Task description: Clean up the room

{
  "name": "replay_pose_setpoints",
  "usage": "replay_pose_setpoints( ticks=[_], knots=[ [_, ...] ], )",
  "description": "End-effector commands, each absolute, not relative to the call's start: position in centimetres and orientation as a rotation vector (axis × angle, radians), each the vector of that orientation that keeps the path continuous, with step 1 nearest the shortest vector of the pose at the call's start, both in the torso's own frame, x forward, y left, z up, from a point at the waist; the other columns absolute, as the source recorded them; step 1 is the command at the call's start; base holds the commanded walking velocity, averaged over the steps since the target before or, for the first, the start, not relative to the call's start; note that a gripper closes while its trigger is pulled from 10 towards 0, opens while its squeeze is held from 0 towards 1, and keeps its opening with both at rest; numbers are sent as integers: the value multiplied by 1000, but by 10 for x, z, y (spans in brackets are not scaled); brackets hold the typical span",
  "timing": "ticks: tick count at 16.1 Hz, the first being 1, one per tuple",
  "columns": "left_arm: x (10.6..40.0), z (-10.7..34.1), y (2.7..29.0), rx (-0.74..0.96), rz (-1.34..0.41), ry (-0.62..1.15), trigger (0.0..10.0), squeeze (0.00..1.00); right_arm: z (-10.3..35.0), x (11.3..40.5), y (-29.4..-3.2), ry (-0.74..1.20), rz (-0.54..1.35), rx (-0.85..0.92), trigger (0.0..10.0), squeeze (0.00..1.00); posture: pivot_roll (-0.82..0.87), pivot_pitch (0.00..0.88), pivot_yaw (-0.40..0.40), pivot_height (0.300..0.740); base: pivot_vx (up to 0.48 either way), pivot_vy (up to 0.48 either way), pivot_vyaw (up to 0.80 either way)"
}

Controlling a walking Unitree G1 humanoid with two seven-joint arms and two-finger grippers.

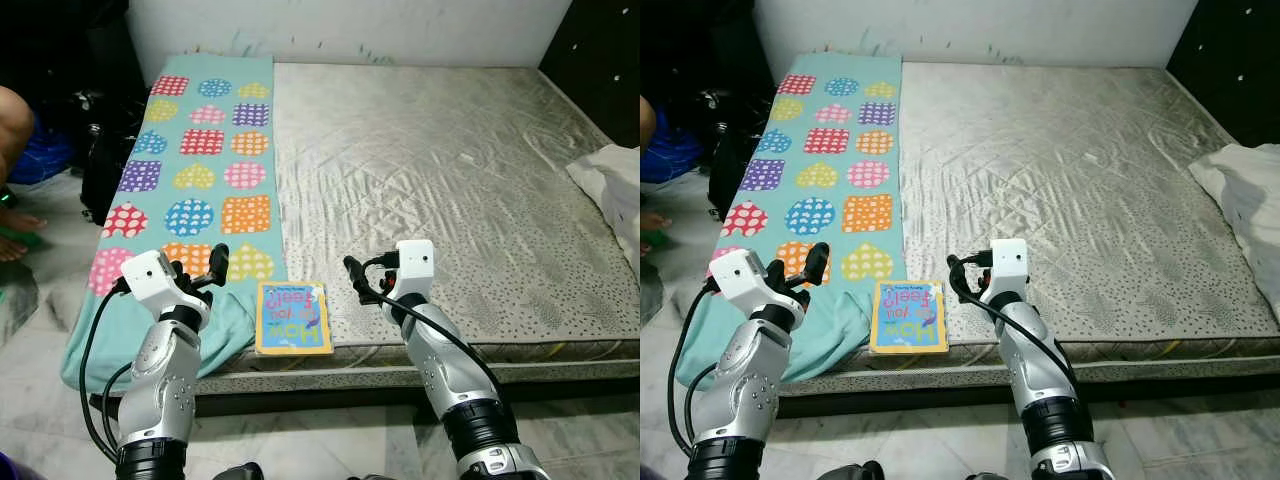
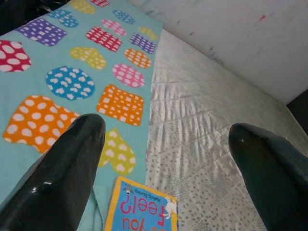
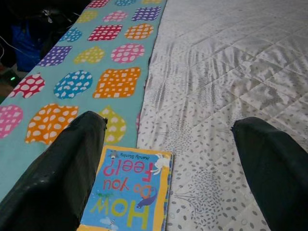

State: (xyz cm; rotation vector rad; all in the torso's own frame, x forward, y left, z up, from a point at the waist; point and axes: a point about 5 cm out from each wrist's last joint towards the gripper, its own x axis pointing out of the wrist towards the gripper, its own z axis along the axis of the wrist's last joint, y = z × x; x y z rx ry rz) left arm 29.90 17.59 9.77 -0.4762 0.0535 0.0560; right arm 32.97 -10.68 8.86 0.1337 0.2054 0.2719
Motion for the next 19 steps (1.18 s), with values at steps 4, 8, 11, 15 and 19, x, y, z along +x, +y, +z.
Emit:
replay_pose_setpoints(
  ticks=[4,8,11,15,19],
  knots=[
    [298,97,176,-462,50,57,10000,0,88,329,-108,209,276,108,10000,0,-77,87,-40,740,0,0,0],
    [297,97,175,-462,37,54,10000,0,87,328,-109,206,267,122,10000,0,-76,85,-41,740,171,0,0],
    [297,97,174,-462,36,58,10000,0,87,328,-110,207,259,129,10000,0,-76,85,-41,740,358,0,-169],
    [297,98,175,-461,38,57,10000,0,89,329,-110,204,256,134,10000,0,-76,96,-40,740,370,0,-127],
    [298,97,175,-458,40,68,10000,0,89,329,-110,202,255,136,10000,0,-76,100,-40,740,386,0,0]
  ],
)
